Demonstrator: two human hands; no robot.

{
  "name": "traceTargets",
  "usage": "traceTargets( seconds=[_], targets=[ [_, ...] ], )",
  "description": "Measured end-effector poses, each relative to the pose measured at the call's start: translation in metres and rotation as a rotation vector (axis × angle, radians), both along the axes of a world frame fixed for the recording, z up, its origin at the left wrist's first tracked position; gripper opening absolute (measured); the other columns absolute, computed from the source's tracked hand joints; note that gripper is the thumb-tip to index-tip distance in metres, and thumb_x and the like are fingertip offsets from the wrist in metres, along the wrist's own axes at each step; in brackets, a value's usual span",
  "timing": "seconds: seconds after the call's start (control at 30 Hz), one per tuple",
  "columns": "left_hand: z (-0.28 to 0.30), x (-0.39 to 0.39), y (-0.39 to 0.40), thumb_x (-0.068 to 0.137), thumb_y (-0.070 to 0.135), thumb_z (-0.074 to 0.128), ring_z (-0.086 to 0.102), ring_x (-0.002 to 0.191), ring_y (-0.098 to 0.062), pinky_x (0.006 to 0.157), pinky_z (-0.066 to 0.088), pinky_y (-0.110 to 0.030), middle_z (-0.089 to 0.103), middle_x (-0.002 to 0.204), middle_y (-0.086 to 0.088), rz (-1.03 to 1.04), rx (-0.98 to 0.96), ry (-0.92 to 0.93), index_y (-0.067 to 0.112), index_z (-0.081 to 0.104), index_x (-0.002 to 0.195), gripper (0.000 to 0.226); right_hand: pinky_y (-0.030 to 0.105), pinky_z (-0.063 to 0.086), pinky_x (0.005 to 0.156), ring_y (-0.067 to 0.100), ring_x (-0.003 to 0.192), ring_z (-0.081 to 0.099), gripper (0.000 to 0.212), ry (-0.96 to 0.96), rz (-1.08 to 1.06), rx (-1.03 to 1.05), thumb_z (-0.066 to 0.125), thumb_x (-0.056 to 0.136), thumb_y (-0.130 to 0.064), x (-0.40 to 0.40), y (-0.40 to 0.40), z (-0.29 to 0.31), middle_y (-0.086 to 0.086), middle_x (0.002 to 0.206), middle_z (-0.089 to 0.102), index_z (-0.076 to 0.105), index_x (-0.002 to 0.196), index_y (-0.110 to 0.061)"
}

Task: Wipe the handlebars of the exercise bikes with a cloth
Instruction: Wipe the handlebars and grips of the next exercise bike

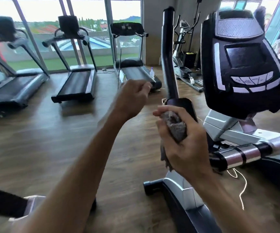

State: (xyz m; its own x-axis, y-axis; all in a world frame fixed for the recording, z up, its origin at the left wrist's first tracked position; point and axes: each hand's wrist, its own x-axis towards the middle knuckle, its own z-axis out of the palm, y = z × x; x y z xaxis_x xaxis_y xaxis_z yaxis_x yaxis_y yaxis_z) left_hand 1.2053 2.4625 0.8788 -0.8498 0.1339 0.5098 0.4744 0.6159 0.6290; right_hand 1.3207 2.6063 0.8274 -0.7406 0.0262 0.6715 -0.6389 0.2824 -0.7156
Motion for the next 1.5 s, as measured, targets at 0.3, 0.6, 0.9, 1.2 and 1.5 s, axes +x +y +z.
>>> traceTargets(
  seconds=[0.3,0.6,0.9,1.2,1.5],
  targets=[
    [0.010,0.116,-0.122,0.089,0.056,0.062,0.075,0.075,-0.020,0.068,0.062,-0.032,0.076,0.080,-0.005,0.195,0.463,-0.170,0.015,0.074,0.091,0.042,0.055,0.045,0.105,0.028,0.114,0.059,0.083,-0.380,0.562,-0.166,0.036,0.070,-0.100,-0.064,-0.166,0.044,0.008,0.116,0.062,0.052,0.118,-0.034],
    [0.044,0.137,-0.253,0.093,0.017,0.070,0.075,0.071,-0.022,0.057,0.061,-0.033,0.076,0.079,-0.006,0.563,0.609,0.026,0.013,0.074,0.091,0.006,0.036,0.050,0.084,0.021,0.102,0.063,0.037,-0.415,1.062,-0.197,0.065,0.091,-0.042,-0.112,-0.289,0.043,0.014,0.118,0.067,0.070,0.121,-0.020],
    [0.046,0.101,-0.307,0.091,0.035,0.069,0.046,0.119,-0.001,0.084,0.035,0.000,0.041,0.142,0.008,1.070,-0.041,0.260,0.030,0.038,0.147,0.064,0.030,0.061,0.067,0.021,0.088,0.075,0.023,-0.315,1.068,-0.074,0.078,0.086,-0.008,-0.164,-0.368,0.103,0.012,0.097,0.076,0.070,0.108,-0.008],
    [0.056,0.056,-0.337,0.090,0.043,0.070,0.052,0.127,-0.013,0.103,0.048,-0.040,0.051,0.140,0.010,1.024,-0.234,0.153,0.031,0.041,0.146,0.064,0.023,0.057,0.063,0.017,0.078,0.076,0.042,-0.218,1.293,0.103,0.079,0.082,-0.018,-0.218,-0.409,0.134,0.010,0.086,0.079,0.063,0.120,-0.010],
    [0.052,-0.014,-0.364,0.106,0.035,0.043,0.050,0.106,-0.020,0.087,0.047,-0.035,0.042,0.123,-0.009,1.347,-0.220,0.116,0.011,0.041,0.134,0.038,0.018,0.051,0.076,-0.003,0.085,0.066,0.018,0.162,0.935,0.104,0.056,0.102,-0.018,-0.283,-0.454,0.163,-0.003,0.094,0.071,0.069,0.112,-0.011]
  ],
)
